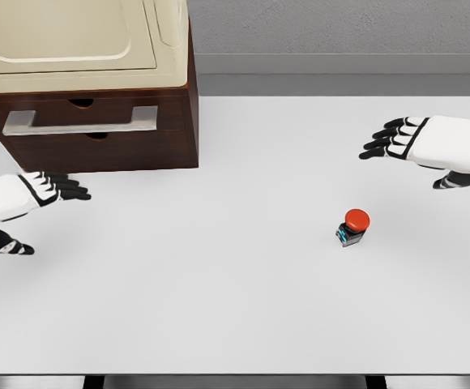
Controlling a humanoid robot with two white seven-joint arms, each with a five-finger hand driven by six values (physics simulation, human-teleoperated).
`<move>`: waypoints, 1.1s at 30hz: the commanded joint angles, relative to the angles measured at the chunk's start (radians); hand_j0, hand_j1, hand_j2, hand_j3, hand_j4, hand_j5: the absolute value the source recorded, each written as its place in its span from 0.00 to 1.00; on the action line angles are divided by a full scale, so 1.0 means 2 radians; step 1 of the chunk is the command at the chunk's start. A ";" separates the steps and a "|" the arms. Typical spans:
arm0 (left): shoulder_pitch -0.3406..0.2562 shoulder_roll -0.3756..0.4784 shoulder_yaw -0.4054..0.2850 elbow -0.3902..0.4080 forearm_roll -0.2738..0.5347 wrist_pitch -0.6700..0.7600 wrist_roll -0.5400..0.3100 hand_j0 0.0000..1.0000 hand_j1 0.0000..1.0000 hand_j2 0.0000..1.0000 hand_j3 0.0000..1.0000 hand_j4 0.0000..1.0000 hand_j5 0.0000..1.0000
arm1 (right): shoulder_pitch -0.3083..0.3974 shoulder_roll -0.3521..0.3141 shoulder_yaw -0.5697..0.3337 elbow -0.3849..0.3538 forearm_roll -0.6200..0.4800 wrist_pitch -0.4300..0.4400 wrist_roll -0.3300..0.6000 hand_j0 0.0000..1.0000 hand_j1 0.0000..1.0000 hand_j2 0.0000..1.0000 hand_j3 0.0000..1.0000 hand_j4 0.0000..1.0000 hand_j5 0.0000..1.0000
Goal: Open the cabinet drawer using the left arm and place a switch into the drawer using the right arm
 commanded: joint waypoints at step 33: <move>-0.196 -0.006 -0.098 -0.005 0.367 0.150 -0.144 1.00 1.00 1.00 1.00 1.00 1.00 | -0.054 0.011 0.122 -0.010 0.019 0.001 0.000 1.00 1.00 1.00 1.00 1.00 1.00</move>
